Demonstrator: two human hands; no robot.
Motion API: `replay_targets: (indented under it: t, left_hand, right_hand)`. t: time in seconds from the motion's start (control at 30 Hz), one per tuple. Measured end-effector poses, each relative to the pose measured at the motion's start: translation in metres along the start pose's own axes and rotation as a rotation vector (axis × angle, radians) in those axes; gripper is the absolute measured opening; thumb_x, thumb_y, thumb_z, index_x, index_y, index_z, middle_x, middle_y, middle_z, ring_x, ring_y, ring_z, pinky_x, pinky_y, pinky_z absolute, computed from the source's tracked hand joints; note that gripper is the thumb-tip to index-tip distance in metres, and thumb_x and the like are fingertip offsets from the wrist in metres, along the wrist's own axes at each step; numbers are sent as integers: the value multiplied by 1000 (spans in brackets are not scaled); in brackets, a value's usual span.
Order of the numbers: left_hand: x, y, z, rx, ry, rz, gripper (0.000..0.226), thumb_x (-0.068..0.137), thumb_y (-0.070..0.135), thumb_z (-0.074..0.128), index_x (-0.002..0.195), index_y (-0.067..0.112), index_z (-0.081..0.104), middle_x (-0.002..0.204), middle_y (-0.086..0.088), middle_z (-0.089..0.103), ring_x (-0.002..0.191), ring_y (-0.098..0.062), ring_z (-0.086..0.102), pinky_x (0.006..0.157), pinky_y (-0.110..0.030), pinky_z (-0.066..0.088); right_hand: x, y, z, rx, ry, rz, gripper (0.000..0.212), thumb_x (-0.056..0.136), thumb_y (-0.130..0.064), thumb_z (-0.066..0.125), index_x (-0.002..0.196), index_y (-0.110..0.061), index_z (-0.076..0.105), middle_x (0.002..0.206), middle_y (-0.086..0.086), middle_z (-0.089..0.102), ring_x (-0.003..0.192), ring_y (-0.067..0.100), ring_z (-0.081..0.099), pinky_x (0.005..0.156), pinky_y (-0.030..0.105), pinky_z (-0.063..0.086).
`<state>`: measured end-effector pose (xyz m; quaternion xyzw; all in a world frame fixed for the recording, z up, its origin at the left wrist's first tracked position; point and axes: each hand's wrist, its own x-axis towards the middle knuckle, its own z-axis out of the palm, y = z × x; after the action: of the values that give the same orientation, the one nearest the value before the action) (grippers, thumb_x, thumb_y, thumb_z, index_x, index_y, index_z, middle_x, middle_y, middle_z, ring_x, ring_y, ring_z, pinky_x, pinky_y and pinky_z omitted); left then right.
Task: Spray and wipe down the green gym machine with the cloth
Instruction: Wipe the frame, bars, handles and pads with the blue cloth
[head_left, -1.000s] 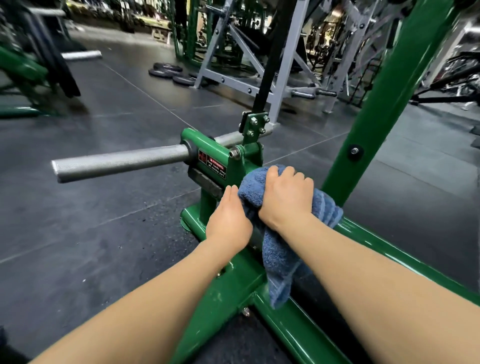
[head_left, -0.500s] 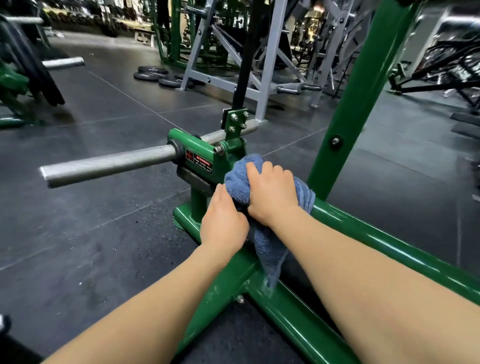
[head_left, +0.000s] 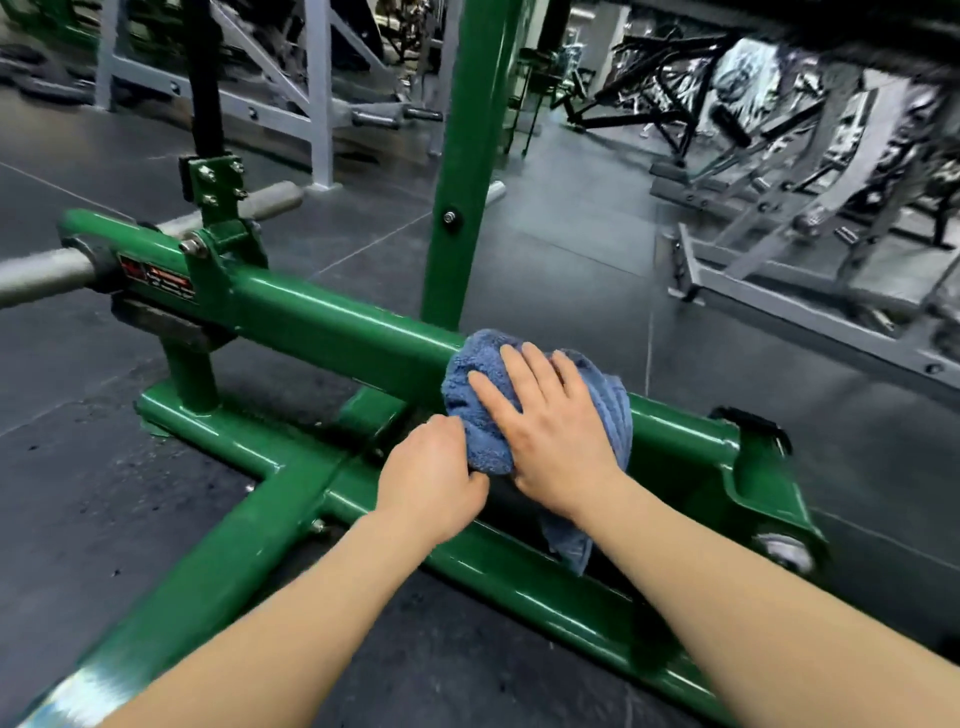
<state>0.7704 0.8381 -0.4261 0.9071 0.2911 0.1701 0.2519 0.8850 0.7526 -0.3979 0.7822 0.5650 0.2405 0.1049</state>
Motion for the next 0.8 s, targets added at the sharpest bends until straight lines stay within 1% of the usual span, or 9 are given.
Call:
replay_targets:
  t: [0.13,0.23,0.33,0.5,0.57,0.63,0.73,0.77,0.8]
  left_hand:
    - [-9,39,17,-13,-82,48,16,83,23,56,91,15,46,103,-8,58,99,-30,57,77,-35,43]
    - [-16,66,34,-23,-153,76,17,84,20,53,99,12,51,107,-9,58,102,-30,58,79,-35,44]
    - [-23,80,53,-20,-261,92,29,85,19,50,111,9,55,113,-12,60,107,-31,59,85,-37,47]
    - [-35,80,55,-36,-396,106,27,90,22,50,112,9,55,114,-10,62,104,-32,60,83,-37,48]
    - [-40,76,50,-3,-466,137,24,91,25,53,109,9,58,111,-9,64,103,-32,61,83,-36,48]
    - [-44,73,49,36,-565,153,28,92,29,55,110,8,59,114,-11,63,106,-32,60,85,-36,47]
    - [-53,65,54,2,-658,110,38,94,31,54,124,8,51,127,-12,58,115,-32,55,93,-36,44]
    - [-56,62,57,-23,-663,91,42,94,31,53,130,9,47,132,-12,55,119,-32,53,95,-37,43]
    - [-57,57,61,-38,-660,76,48,95,31,52,137,10,41,137,-11,52,123,-31,50,98,-36,42]
  right_hand:
    - [-40,28,-7,-18,-29,84,104,47,-36,83,140,-18,40,138,25,48,125,43,48,100,62,37]
    - [-70,40,-11,-45,-7,132,92,59,-22,79,140,-17,35,140,27,44,128,45,44,106,60,31]
    - [-89,38,-7,-64,17,141,81,65,-10,77,138,-14,42,143,30,40,133,47,36,108,58,22]
    - [-104,33,-7,-89,-46,147,66,60,-8,72,126,-8,62,137,31,47,126,50,45,104,61,35]
    - [-115,30,-3,-111,-76,124,64,54,-11,76,117,-7,68,126,29,57,115,46,56,99,55,31]
    - [-128,28,3,-134,-170,77,67,40,-14,85,105,-6,72,106,26,66,97,43,64,88,48,32]
    - [-132,27,12,-187,-306,15,67,24,-17,86,89,-4,72,78,20,63,76,38,61,77,44,30]
    - [-130,27,14,-207,-353,18,68,25,-19,86,90,-4,71,77,19,62,76,37,60,78,45,31]
    - [-126,24,16,-250,-415,19,67,34,-22,85,97,-5,69,82,18,63,82,36,59,81,46,32]
